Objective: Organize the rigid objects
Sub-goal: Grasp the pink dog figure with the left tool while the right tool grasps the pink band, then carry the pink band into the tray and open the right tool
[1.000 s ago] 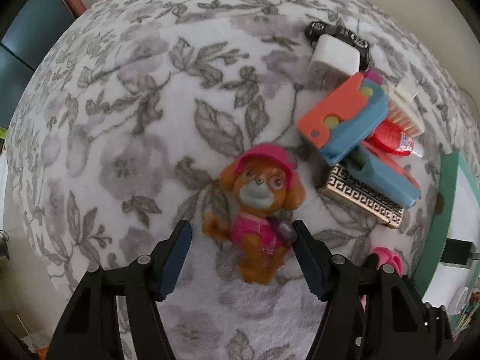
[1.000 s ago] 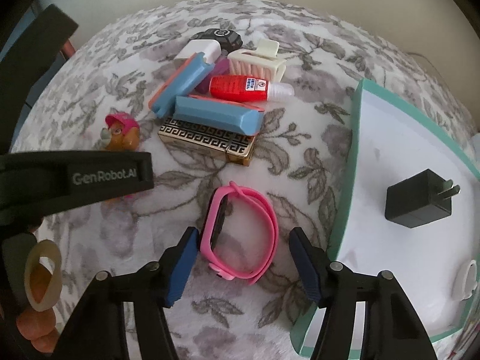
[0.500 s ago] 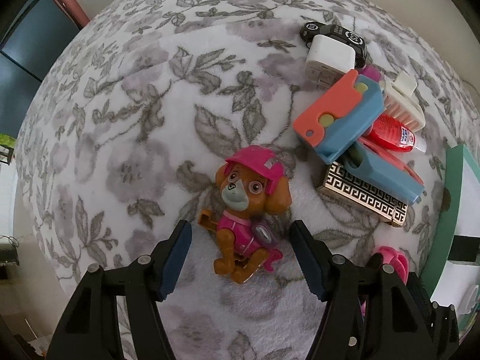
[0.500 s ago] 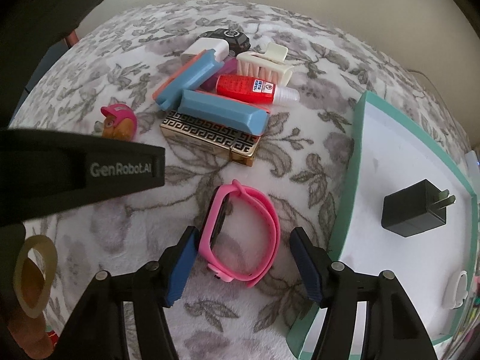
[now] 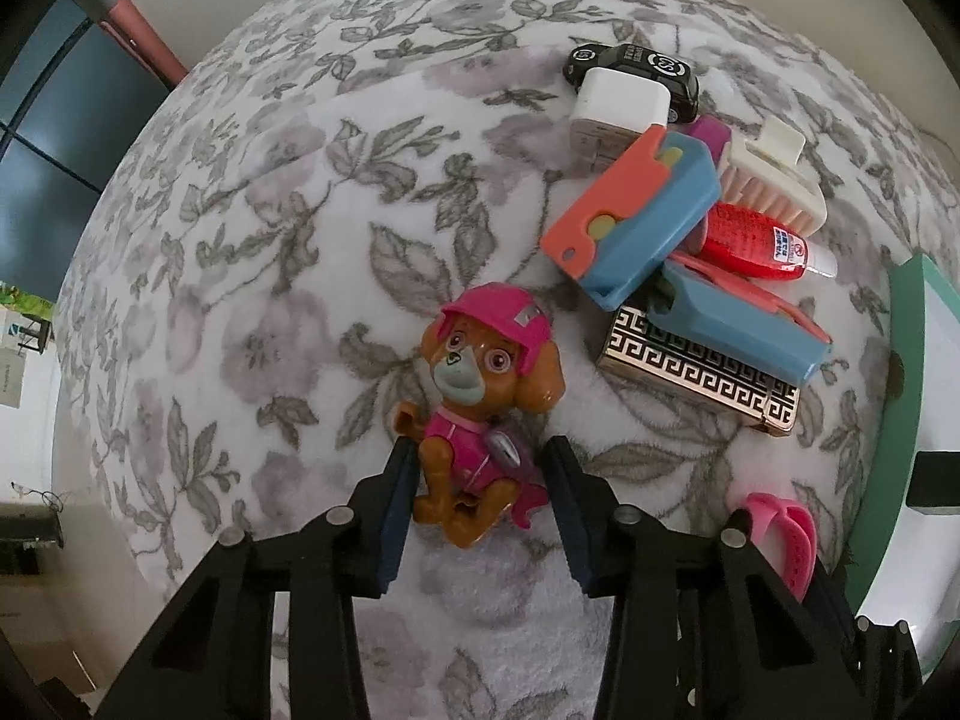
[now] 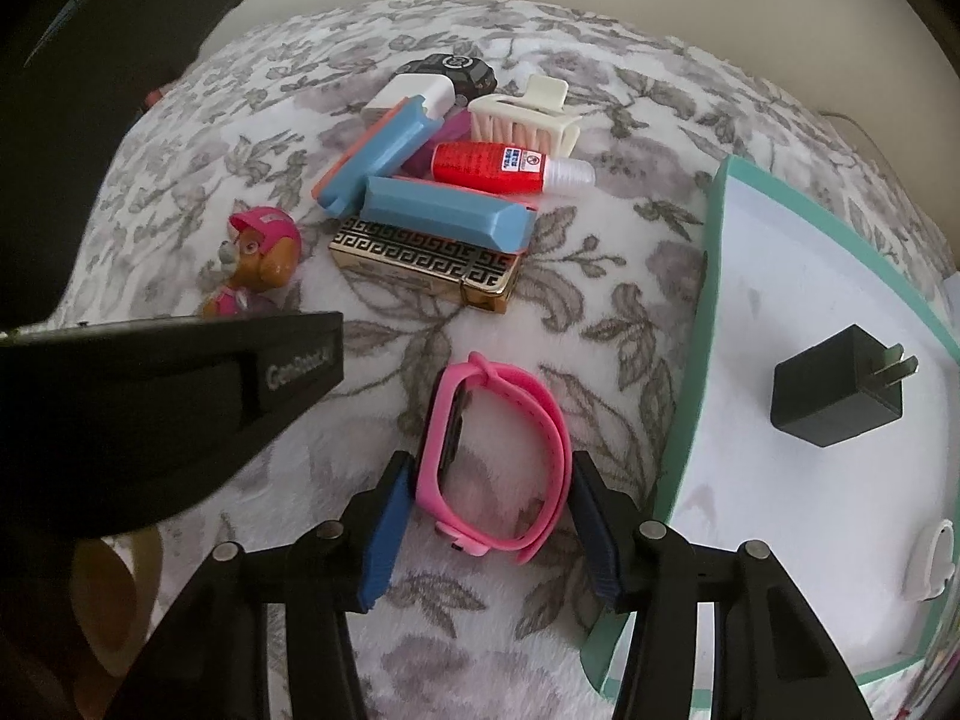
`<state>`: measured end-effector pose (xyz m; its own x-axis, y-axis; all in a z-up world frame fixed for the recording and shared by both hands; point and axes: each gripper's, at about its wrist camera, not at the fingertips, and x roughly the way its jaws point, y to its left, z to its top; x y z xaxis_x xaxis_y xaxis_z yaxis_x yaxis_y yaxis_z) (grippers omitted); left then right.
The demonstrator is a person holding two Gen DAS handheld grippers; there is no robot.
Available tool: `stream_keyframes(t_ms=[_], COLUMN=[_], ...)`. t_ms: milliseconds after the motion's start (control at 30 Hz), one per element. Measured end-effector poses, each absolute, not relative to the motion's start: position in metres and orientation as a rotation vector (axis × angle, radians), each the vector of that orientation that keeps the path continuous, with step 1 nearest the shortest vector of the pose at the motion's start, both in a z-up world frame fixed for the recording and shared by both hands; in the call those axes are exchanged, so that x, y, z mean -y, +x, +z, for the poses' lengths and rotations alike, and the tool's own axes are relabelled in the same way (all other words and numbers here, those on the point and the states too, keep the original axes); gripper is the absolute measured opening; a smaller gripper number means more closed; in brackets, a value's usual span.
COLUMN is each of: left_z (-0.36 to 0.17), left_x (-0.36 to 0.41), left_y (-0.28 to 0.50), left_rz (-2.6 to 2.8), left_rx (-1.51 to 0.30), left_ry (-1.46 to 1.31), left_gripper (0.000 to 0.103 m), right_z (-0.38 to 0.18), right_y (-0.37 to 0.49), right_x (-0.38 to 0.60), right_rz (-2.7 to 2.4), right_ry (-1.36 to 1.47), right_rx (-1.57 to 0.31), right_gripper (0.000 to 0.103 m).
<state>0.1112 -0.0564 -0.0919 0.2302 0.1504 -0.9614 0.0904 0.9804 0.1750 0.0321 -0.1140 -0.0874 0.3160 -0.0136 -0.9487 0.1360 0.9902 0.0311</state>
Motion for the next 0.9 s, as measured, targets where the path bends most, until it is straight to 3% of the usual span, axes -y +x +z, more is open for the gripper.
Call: stream_keyframes(t_ms=[900], left_z=[-0.021], left_x=[0.056], left_y=[0.083], left_rz=[0.110], left_rx=[-1.186], left_ry=[0.109], left_gripper=[0.044], right_z=[-0.023], right_y=[0.005], right_x=[0.189], right_rz=[-0.147], right_ry=[0.416], right_rx=[-1.145], right_gripper=[0.054])
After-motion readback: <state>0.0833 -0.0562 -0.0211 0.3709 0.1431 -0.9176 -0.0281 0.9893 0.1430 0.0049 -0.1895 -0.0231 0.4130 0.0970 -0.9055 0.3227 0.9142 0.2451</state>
